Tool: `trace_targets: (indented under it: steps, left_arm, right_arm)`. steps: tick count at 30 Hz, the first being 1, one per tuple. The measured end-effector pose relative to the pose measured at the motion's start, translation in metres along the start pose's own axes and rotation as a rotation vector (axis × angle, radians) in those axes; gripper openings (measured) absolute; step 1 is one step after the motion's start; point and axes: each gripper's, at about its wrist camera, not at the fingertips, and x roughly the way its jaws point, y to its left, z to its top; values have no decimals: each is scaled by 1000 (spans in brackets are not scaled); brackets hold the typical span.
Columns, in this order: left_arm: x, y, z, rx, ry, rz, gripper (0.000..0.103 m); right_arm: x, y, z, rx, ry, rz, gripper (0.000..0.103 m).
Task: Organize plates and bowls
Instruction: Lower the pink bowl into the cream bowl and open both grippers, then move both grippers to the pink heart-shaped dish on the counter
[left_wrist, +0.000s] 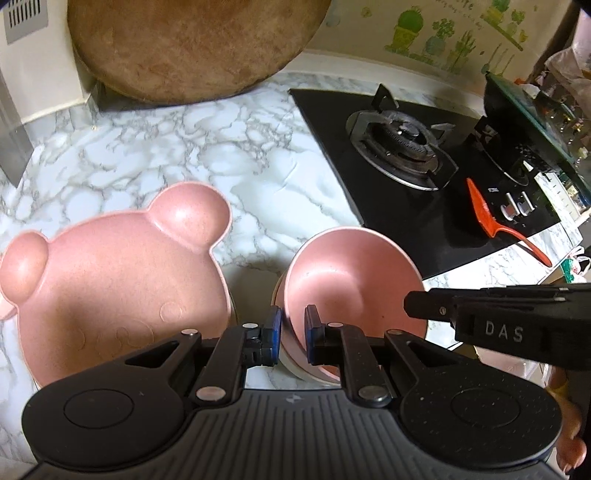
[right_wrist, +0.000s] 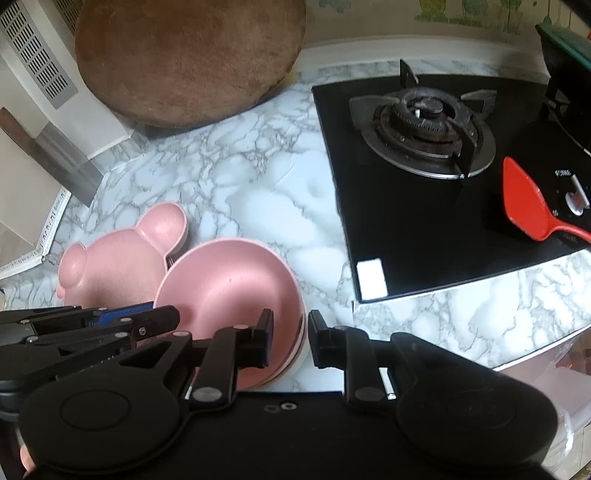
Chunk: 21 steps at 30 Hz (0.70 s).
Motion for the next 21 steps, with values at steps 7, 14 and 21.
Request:
trace_targets:
  steps: [7,14,21]
  left_arm:
    - [-17,6,1,-2,-40,-3,12]
    - [-39,24,1,-28,-89,14,12]
    - [-64,47,-3,-66,-146,31,13]
  right_arm:
    - [-16,15,3,-58,-40,38,32]
    - [-27,38,6,-128,-67,76,39]
    - [-34,67,12,-208,-95,127,47]
